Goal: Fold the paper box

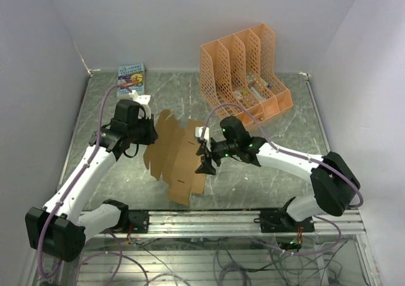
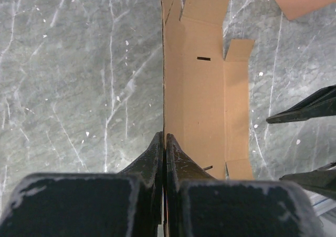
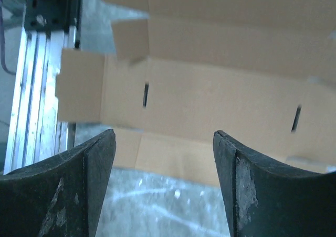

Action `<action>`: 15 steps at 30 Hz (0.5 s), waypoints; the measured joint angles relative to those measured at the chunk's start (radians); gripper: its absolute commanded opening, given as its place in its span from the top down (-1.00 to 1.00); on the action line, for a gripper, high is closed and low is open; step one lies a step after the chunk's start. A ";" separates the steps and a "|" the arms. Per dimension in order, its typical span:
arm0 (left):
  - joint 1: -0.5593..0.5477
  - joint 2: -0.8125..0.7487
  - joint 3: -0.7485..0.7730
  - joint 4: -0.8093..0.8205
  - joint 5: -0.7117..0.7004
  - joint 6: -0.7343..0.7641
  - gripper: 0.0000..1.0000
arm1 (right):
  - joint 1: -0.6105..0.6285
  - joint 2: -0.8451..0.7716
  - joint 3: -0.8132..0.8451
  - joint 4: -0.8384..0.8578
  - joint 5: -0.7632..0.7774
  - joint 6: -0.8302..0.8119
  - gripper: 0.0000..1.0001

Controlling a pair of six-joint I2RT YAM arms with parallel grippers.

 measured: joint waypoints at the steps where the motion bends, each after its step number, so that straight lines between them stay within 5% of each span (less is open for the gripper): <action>1: 0.000 0.001 -0.001 0.000 0.004 -0.008 0.86 | 0.004 -0.010 0.000 0.038 -0.018 0.008 -0.49; 15: 0.002 -0.014 -0.099 0.090 0.033 -0.178 0.86 | 0.262 0.108 -0.025 0.270 0.195 0.132 -0.48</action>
